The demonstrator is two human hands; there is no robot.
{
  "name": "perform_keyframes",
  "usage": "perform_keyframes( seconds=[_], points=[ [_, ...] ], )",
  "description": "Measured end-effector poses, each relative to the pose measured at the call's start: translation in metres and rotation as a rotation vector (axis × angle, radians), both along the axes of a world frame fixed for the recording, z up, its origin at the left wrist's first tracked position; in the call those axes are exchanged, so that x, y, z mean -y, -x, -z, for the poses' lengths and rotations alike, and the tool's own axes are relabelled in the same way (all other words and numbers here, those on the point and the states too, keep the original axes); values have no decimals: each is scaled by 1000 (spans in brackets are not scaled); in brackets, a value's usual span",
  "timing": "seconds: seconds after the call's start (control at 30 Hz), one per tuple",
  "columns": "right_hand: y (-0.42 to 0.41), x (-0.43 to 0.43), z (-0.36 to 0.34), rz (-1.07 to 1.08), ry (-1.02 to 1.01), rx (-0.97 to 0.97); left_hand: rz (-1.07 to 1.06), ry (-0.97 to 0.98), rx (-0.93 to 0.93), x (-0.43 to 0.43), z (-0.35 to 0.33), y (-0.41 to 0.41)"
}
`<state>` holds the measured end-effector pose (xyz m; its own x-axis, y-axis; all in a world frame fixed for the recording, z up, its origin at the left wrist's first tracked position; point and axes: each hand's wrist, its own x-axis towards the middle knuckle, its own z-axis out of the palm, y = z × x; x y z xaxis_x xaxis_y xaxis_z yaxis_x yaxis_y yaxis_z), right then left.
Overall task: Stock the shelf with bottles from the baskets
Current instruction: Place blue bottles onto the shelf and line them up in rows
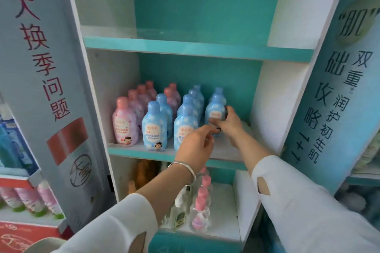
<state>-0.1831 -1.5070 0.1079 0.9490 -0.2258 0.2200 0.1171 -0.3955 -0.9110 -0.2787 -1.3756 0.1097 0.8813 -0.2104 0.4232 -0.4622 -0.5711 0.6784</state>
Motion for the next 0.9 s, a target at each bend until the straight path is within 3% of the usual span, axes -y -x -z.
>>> perform_keyframes(
  seconds=[0.3, 0.4, 0.5, 0.67, 0.9],
  points=[
    [3, -10, 5, 98, 173, -1, -32, 72, -23, -14, 5, 8],
    [38, -20, 0, 186, 307, 108, -59, 66, -21, -25, 1, 24],
    [79, -42, -6, 186, 312, 261, -95, 64, -38, -49, -2, 45],
    [140, -109, 8, -56, 393, 354, -254, 18, -122, -118, 13, 82],
    [163, -228, 58, -489, 570, 181, -535, -69, -233, -253, 72, 123]
  ],
)
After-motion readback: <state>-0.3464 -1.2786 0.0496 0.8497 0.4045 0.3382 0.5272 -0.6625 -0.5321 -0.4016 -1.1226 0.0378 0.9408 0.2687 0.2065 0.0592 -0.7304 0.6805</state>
